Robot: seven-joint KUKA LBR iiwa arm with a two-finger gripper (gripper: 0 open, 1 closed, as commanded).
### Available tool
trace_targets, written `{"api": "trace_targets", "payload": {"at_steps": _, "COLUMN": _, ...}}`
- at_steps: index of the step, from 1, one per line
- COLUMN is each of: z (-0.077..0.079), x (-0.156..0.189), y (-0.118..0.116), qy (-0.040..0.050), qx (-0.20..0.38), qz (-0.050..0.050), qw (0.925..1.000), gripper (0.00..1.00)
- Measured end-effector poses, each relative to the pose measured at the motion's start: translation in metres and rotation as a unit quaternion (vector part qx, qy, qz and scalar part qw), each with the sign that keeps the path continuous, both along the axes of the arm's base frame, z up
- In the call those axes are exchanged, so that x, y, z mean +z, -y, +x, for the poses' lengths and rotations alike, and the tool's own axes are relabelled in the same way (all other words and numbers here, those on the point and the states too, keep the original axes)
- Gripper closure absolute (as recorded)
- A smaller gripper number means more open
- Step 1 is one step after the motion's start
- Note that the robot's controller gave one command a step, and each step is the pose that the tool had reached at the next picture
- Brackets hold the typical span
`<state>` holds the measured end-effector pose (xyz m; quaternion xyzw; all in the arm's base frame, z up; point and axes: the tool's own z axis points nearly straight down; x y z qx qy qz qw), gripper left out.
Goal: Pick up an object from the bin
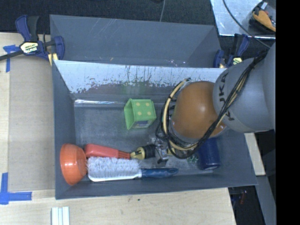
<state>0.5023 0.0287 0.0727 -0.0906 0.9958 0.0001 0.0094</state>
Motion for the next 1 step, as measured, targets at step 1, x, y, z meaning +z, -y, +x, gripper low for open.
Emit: {"api": "trace_targets", "payload": {"at_steps": 1, "z": -0.0039, "x": 0.0132, "y": 0.0002, "qy": -0.0069, "qx": 0.0, "qz": 0.0, "qw": 1.0, "gripper": 1.0}}
